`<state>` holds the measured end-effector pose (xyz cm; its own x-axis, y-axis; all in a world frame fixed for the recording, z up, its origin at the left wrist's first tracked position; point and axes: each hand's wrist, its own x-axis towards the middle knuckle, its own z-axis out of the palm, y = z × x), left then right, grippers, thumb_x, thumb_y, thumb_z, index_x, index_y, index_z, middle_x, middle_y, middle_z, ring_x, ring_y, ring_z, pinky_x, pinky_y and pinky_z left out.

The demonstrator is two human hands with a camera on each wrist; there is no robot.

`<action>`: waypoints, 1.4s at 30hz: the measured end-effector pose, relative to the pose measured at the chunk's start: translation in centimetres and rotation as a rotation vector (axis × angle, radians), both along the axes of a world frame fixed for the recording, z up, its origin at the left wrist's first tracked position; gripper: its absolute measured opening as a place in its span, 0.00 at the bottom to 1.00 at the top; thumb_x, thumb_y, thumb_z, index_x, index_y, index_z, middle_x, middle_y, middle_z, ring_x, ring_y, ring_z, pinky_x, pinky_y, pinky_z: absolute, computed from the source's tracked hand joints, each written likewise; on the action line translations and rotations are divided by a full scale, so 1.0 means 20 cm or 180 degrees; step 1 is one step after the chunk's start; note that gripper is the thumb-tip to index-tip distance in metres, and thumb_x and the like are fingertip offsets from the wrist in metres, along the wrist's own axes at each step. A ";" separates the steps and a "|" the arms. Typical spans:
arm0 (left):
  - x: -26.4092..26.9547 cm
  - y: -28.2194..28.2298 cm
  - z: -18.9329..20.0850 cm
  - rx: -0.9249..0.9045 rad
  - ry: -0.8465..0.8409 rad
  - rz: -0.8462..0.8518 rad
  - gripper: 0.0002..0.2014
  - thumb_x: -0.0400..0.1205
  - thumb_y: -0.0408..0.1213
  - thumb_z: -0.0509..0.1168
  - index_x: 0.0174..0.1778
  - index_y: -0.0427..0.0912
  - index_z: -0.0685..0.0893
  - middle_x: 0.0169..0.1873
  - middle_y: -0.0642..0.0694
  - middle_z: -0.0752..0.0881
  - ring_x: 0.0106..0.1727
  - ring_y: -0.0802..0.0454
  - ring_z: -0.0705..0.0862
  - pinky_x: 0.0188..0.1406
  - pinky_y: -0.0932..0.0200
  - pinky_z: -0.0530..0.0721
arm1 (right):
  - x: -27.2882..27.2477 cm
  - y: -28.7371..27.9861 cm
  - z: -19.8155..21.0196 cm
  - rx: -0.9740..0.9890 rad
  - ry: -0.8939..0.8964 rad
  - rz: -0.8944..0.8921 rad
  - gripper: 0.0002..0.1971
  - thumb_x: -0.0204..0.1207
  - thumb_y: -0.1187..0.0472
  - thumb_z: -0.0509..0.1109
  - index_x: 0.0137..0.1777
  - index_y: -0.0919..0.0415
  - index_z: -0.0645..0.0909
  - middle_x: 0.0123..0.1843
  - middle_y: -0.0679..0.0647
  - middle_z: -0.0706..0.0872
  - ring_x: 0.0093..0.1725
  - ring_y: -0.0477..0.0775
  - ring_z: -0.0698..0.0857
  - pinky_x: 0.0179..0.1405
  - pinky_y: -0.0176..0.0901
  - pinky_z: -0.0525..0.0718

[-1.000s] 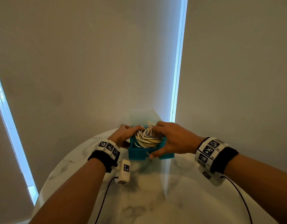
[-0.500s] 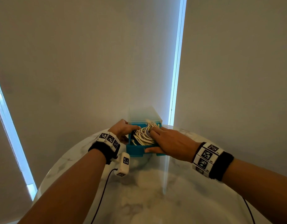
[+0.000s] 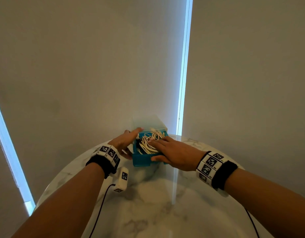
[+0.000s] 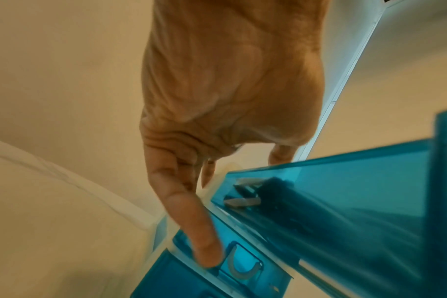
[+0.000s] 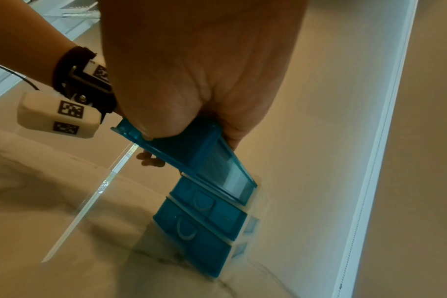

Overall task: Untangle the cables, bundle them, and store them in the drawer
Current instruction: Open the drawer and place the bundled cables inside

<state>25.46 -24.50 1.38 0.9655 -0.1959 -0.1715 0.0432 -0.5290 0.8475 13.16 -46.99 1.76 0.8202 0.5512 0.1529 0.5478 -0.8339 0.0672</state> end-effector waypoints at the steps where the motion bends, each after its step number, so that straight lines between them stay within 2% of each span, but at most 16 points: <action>1: 0.02 0.00 -0.01 0.0094 -0.0027 -0.0011 0.59 0.69 0.91 0.52 0.86 0.49 0.68 0.76 0.38 0.81 0.54 0.34 0.93 0.35 0.46 0.94 | 0.00 -0.01 0.00 0.0056 0.0072 -0.0018 0.35 0.93 0.37 0.53 0.94 0.55 0.58 0.92 0.55 0.68 0.90 0.59 0.62 0.88 0.61 0.71; 2: 0.04 -0.01 0.00 0.0320 -0.0123 0.0049 0.65 0.65 0.94 0.48 0.90 0.49 0.64 0.81 0.36 0.77 0.61 0.31 0.91 0.42 0.43 0.94 | 0.00 -0.02 0.00 0.0083 0.0110 -0.0032 0.36 0.93 0.36 0.53 0.94 0.54 0.57 0.93 0.54 0.66 0.92 0.59 0.57 0.91 0.61 0.67; 4: 0.10 -0.04 0.01 0.0971 -0.0573 0.0287 0.65 0.70 0.91 0.48 0.94 0.47 0.49 0.91 0.34 0.61 0.82 0.27 0.76 0.70 0.31 0.85 | 0.01 -0.03 -0.01 0.0052 0.0078 -0.0011 0.36 0.93 0.36 0.52 0.95 0.54 0.57 0.94 0.53 0.64 0.94 0.59 0.50 0.94 0.60 0.59; 5: 0.12 -0.06 0.03 0.1235 -0.0880 0.0280 0.58 0.77 0.84 0.52 0.95 0.49 0.46 0.94 0.37 0.54 0.89 0.27 0.65 0.82 0.28 0.74 | 0.01 -0.03 -0.01 0.0034 0.0091 0.0003 0.35 0.94 0.37 0.52 0.95 0.54 0.57 0.94 0.53 0.63 0.95 0.60 0.50 0.94 0.59 0.58; 6: 0.13 -0.08 0.05 0.1442 -0.1199 0.0093 0.49 0.84 0.76 0.54 0.95 0.53 0.45 0.95 0.41 0.49 0.92 0.30 0.58 0.88 0.27 0.64 | 0.01 -0.03 0.00 0.0024 0.0122 0.0012 0.34 0.94 0.38 0.53 0.95 0.54 0.57 0.94 0.53 0.63 0.94 0.60 0.53 0.93 0.57 0.58; 8: 0.15 -0.12 0.08 0.1869 -0.1580 -0.0540 0.35 0.92 0.65 0.48 0.95 0.60 0.48 0.95 0.48 0.50 0.95 0.37 0.51 0.92 0.30 0.53 | 0.01 -0.03 0.01 -0.0007 0.0102 0.0088 0.33 0.95 0.42 0.55 0.94 0.57 0.59 0.94 0.55 0.65 0.91 0.59 0.60 0.90 0.51 0.60; 11: 0.19 -0.14 0.07 0.2041 -0.1608 -0.1085 0.31 0.96 0.59 0.41 0.96 0.53 0.53 0.95 0.42 0.56 0.95 0.46 0.52 0.94 0.45 0.46 | 0.04 -0.07 0.01 0.0106 0.0111 0.0161 0.32 0.95 0.42 0.56 0.94 0.57 0.61 0.92 0.57 0.68 0.89 0.59 0.65 0.90 0.52 0.62; 17: 0.12 -0.09 0.14 0.2215 -0.1418 -0.1406 0.29 0.98 0.49 0.46 0.96 0.46 0.48 0.95 0.43 0.47 0.95 0.44 0.44 0.85 0.60 0.43 | 0.17 -0.10 -0.01 0.0223 0.0072 0.0222 0.32 0.94 0.40 0.57 0.92 0.56 0.63 0.90 0.56 0.70 0.86 0.58 0.70 0.89 0.55 0.68; 21: 0.15 -0.07 0.14 0.2192 -0.1391 -0.1469 0.33 0.96 0.56 0.52 0.96 0.53 0.50 0.95 0.45 0.48 0.95 0.41 0.44 0.90 0.49 0.40 | 0.22 -0.10 0.00 0.0159 0.0037 0.0208 0.32 0.94 0.39 0.57 0.93 0.54 0.63 0.91 0.54 0.68 0.88 0.58 0.68 0.89 0.58 0.68; 23: 0.17 -0.06 0.13 0.2153 -0.1521 -0.1387 0.33 0.94 0.61 0.53 0.95 0.58 0.56 0.95 0.47 0.54 0.95 0.39 0.50 0.93 0.41 0.46 | 0.26 -0.09 -0.01 0.0014 -0.0248 0.0076 0.32 0.93 0.37 0.55 0.93 0.49 0.63 0.91 0.55 0.66 0.89 0.61 0.64 0.89 0.63 0.67; 25: 0.19 -0.04 0.11 0.2145 -0.1627 -0.1343 0.33 0.93 0.63 0.53 0.94 0.59 0.58 0.95 0.48 0.57 0.95 0.40 0.53 0.94 0.37 0.51 | 0.27 -0.08 -0.03 -0.0169 -0.0699 -0.0050 0.31 0.93 0.35 0.53 0.91 0.46 0.65 0.87 0.57 0.67 0.85 0.63 0.67 0.84 0.64 0.71; 29: 0.20 -0.06 0.08 0.2033 -0.1540 -0.1454 0.31 0.95 0.59 0.49 0.95 0.57 0.54 0.95 0.45 0.52 0.95 0.41 0.46 0.94 0.41 0.42 | 0.26 -0.07 -0.09 0.0479 -0.0827 -0.0099 0.29 0.90 0.39 0.65 0.87 0.51 0.71 0.72 0.55 0.76 0.65 0.51 0.75 0.66 0.49 0.84; 31: 0.22 -0.06 0.08 0.1967 -0.1463 -0.1467 0.33 0.95 0.59 0.51 0.95 0.57 0.52 0.95 0.46 0.49 0.95 0.40 0.43 0.92 0.39 0.39 | 0.26 -0.06 -0.10 0.1010 -0.0691 -0.0237 0.27 0.88 0.41 0.70 0.80 0.54 0.75 0.69 0.52 0.79 0.59 0.46 0.77 0.61 0.48 0.87; 33: 0.22 -0.04 0.08 0.1990 -0.1428 -0.1480 0.34 0.94 0.61 0.52 0.95 0.60 0.50 0.96 0.49 0.47 0.95 0.41 0.41 0.92 0.36 0.40 | 0.27 -0.03 -0.10 0.1041 -0.0839 -0.0217 0.19 0.88 0.44 0.72 0.69 0.56 0.79 0.65 0.52 0.80 0.54 0.49 0.80 0.55 0.52 0.89; 37: 0.20 -0.04 0.09 0.1922 -0.1383 -0.1451 0.31 0.95 0.59 0.51 0.95 0.61 0.52 0.95 0.51 0.48 0.95 0.42 0.40 0.93 0.36 0.39 | 0.33 0.03 -0.14 0.0850 -0.1567 -0.0332 0.15 0.82 0.49 0.80 0.60 0.59 0.88 0.67 0.57 0.82 0.61 0.59 0.81 0.56 0.54 0.86; 42: 0.23 -0.04 0.08 0.1835 -0.1415 -0.1459 0.31 0.95 0.57 0.53 0.95 0.61 0.53 0.95 0.50 0.49 0.95 0.41 0.42 0.93 0.35 0.40 | 0.35 0.04 -0.10 0.1055 -0.1232 -0.0659 0.18 0.83 0.43 0.77 0.60 0.58 0.91 0.57 0.53 0.87 0.52 0.54 0.83 0.52 0.51 0.86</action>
